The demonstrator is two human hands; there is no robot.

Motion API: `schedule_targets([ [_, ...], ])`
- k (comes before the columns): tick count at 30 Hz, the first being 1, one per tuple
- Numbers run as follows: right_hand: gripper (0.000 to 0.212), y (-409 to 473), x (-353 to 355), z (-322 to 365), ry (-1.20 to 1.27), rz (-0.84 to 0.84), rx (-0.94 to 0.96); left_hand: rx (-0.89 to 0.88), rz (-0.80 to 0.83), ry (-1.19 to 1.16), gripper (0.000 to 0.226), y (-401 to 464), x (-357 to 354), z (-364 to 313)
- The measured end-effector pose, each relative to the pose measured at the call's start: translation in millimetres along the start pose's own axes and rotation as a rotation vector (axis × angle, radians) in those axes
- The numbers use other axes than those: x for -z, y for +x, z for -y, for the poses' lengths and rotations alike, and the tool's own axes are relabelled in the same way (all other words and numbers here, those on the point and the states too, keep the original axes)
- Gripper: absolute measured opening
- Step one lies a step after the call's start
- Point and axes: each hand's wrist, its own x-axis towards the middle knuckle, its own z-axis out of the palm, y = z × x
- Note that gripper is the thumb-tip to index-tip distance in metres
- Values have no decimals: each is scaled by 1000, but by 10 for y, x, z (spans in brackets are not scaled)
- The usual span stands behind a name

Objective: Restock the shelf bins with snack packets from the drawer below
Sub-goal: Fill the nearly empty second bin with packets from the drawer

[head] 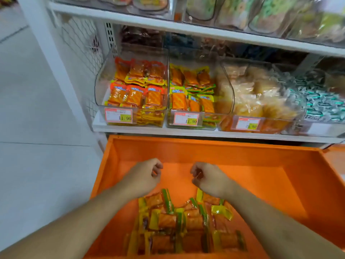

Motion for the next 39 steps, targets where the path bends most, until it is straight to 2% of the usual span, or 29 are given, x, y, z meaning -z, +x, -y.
schedule_targets([
  [3, 23, 29, -307, -481, -68, 135, -143, 122, 120, 80, 19, 49, -387, 448],
  [5, 28, 72, -448, -748, -69, 151, -224, 176, 192, 104, 23, 111, -640, 703],
  [7, 45, 159, -592, -990, -69, 133, -276, 191, 248, 146, 33, 204, -850, 898],
  [10, 60, 315, -834, -1298, -95, 171, -300, 188, 287, 195, 45, 382, -1081, 1120],
  [15, 76, 510, -1135, -1559, -223, 148, -363, 185, 250, 182, 42, 569, -1341, 1303],
  [18, 71, 596, -1229, -1533, -369, 128, -360, 195, 222, 212, 48, 610, -1444, 1350],
  [21, 66, 643, -1254, -1574, -370, 129, -351, 249, 262, 191, 28, 624, -1478, 1353],
  [23, 57, 657, -1216, -1583, -273, 145, -361, 256, 274, 187, 16, 629, -1467, 1362],
  [26, 22, 715, -1037, -1467, -96, 103, -380, 285, 197, 115, 21, 647, -1347, 1316],
  [28, 16, 749, -854, -1302, 43, 103, -354, 284, 128, 80, 17, 675, -1189, 1199],
  [30, 6, 746, -629, -1087, 213, 110, -319, 303, 95, 59, 25, 685, -1001, 1027],
  [34, 6, 614, -138, -527, 397, 129, -214, 297, 40, -63, 19, 639, -589, 619],
  [38, 14, 263, 349, 36, 557, 84, -90, 288, -20, -277, 14, 444, -135, 88],
  [39, 11, 138, 457, 153, 600, 82, -59, 285, -26, -342, 12, 363, -39, -35],
])
